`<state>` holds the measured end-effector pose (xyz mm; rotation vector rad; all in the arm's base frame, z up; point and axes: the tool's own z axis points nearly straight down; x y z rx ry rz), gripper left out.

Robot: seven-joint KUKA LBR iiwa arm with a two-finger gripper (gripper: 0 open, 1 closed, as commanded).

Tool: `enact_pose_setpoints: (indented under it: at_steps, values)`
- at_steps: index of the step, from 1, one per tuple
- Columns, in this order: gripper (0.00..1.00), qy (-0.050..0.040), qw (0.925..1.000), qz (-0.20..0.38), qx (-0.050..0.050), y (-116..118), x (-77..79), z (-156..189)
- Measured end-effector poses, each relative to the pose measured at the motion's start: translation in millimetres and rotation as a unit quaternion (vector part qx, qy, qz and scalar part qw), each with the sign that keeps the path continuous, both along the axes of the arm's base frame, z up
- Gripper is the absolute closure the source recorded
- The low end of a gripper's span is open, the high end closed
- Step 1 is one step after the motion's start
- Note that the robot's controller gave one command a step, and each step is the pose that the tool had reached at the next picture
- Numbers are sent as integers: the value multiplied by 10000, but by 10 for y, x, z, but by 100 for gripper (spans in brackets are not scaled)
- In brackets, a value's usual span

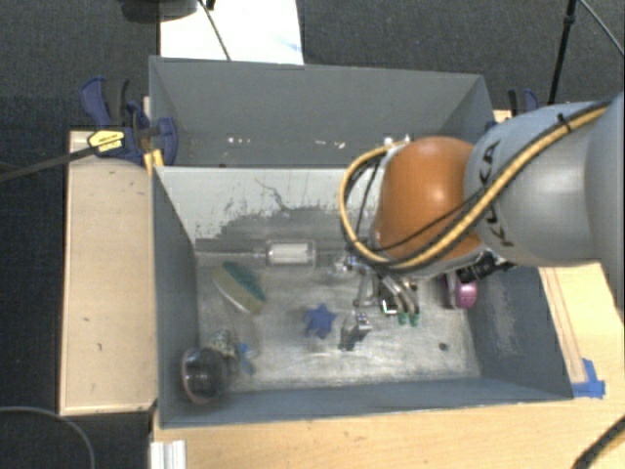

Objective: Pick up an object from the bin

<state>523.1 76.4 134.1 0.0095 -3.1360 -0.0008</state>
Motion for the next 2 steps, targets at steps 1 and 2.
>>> enact_pose_setpoints:
  at_steps: [1, 2]
  values:
    - [0, -56, 9974, 724, 9, 257, 24, -598]
    - [100, -84, 9975, 702, 16, 259, 42, -569]
